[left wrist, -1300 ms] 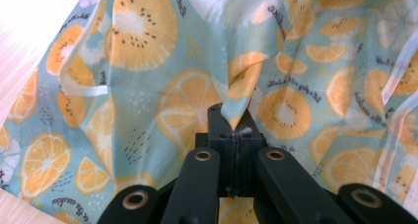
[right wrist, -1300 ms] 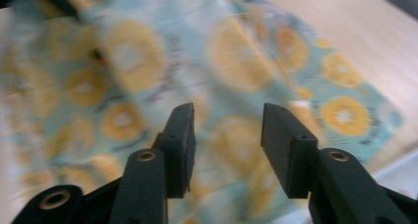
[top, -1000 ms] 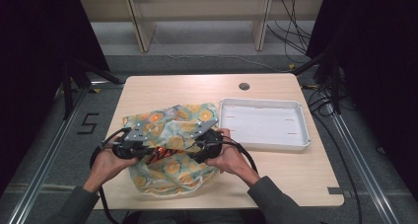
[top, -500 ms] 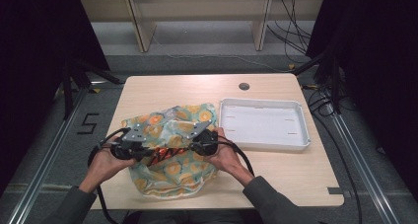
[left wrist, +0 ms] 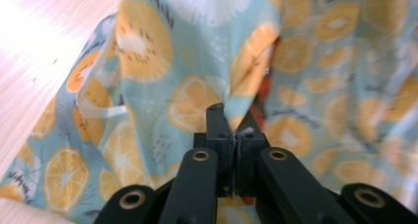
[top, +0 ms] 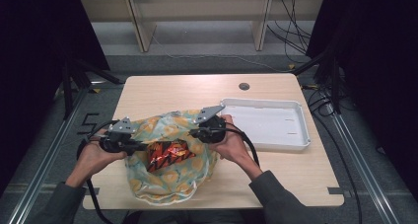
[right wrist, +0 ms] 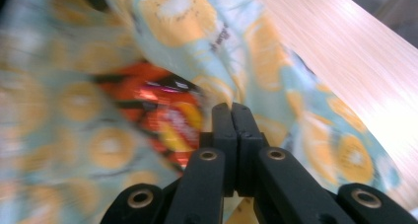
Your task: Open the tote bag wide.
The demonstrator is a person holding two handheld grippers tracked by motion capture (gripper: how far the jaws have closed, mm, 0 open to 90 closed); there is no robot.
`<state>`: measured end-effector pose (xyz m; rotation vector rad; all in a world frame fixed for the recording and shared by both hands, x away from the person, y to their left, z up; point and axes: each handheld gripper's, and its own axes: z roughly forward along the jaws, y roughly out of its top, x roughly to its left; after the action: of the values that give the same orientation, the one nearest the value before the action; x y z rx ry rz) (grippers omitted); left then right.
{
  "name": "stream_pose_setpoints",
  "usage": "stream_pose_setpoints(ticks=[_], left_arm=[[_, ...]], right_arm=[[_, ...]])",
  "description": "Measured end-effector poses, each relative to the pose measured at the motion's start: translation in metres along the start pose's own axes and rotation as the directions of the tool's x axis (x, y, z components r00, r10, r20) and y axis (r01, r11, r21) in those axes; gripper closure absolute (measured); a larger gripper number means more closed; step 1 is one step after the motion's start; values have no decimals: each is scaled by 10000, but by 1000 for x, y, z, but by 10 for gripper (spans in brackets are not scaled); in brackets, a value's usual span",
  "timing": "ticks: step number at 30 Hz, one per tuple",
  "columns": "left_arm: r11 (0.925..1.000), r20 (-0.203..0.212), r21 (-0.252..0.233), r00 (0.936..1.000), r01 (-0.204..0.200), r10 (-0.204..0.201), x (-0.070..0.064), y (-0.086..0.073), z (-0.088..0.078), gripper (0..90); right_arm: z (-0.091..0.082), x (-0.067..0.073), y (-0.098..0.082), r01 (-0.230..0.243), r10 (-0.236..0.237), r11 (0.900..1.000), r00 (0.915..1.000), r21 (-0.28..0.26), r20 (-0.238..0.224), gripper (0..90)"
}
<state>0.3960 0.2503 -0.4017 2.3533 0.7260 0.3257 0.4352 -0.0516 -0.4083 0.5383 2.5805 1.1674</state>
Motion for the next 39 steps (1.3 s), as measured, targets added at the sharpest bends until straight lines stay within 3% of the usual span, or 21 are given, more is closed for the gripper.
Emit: stream_pose_setpoints(ticks=[1, 2, 7, 9, 12, 13, 14, 15, 17, 20, 21, 22, 23, 24, 26, 27, 29, 30, 32, 35, 39], left_arm=[[9992, -60, -38, 9992, 388, -388, 2, -2, 6, 879], [9995, -85, 185, 9996, 275, -273, 5, -4, 11, 878], [9972, -278, 493, 9981, 561, -548, 14, -13, 34, 879], [9971, -366, 694, 9989, 325, -300, 16, -17, 40, 880], [9958, -528, 706, 9971, 576, -540, 17, -23, 50, 881], [9965, -521, 779, 9983, 308, -267, 19, -24, 51, 882], [9958, -638, 884, 9978, 257, -200, 20, -25, 53, 882], [9964, -766, 771, 9966, 366, -306, 20, -26, 56, 881], [9967, -739, 772, 9971, 244, -187, 21, -27, 57, 880], [9970, -805, 757, 9967, 171, -110, 21, -28, 57, 876], [9975, -841, 656, 9963, 253, -198, 22, -28, 58, 873], [9973, -899, 656, 9956, 333, -273, 22, -28, 57, 872], [9978, -941, 612, 9954, 253, -195, 22, -28, 57, 870], [9975, -913, 645, 9956, 271, -212, 23, -28, 56, 870], [9978, -990, 478, 9942, 465, -416, 23, -28, 57, 864], [9979, -957, 586, 9952, 270, -213, 24, -28, 56, 861], [9973, -932, 476, 9943, 556, -509, 22, -28, 57, 848], [9974, -910, 640, 9955, 340, -281, 22, -28, 55, 846], [9974, -980, 504, 9941, 509, -458, 20, -26, 54, 839], [9970, -871, 653, 9956, 408, -350, 18, -24, 52, 828], [9978, -1028, 573, 9943, 324, -264, 17, -24, 52, 806]], right_arm=[[8, -3, -3, -124, 121, 9997, 9998, 195, 151, 900], [17, -7, -5, -210, 199, 9991, 9994, 368, 296, 900], [49, -15, -17, -103, 24, 9948, 9969, 1010, 783, 900], [58, -14, -23, -255, 148, 9914, 9963, 1281, 845, 900], [69, -11, -31, -5, -124, 9867, 9968, 1623, 785, 900], [72, -11, -33, 259, -379, 9854, 9969, 1682, 684, 900], [74, -8, -34, -16, -110, 9839, 9975, 1789, 694, 900], [76, -9, -35, 195, -319, 9846, 9971, 1738, 687, 900], [77, -8, -37, 62, -181, 9832, 9978, 1826, 632, 900], [75, -9, -37, -368, 269, 9854, 9977, 1661, 615, 888], [74, -13, -36, -124, 32, 9883, 9981, 1517, 608, 867], [71, -10, -36, -909, 804, 9830, 9942, 1595, 715, 848], [69, -12, -36, -937, 846, 9857, 9940, 1400, 698, 839], [68, -15, -34, -653, 578, 9907, 9962, 1192, 653, 831], [62, -16, -30, -727, 670, 9920, 9961, 1035, 567, 786], [59, -15, -28, -701, 663, 9932, 9968, 934, 439, 754], [51, -12, -24, -1132, 1095, 9907, 9926, 750, 517, 719], [46, -9, -22, -1075, 1052, 9923, 9936, 622, 404, 706], [32, 0, -18, -806, 804, 9949, 9967, 601, 50, 693], [12, 13, -14, -374, 410, 9977, 9971, 567, -645, 695], [8, 27, -18, 81, 45, 9945, 9928, 1046, -1194, 702]])
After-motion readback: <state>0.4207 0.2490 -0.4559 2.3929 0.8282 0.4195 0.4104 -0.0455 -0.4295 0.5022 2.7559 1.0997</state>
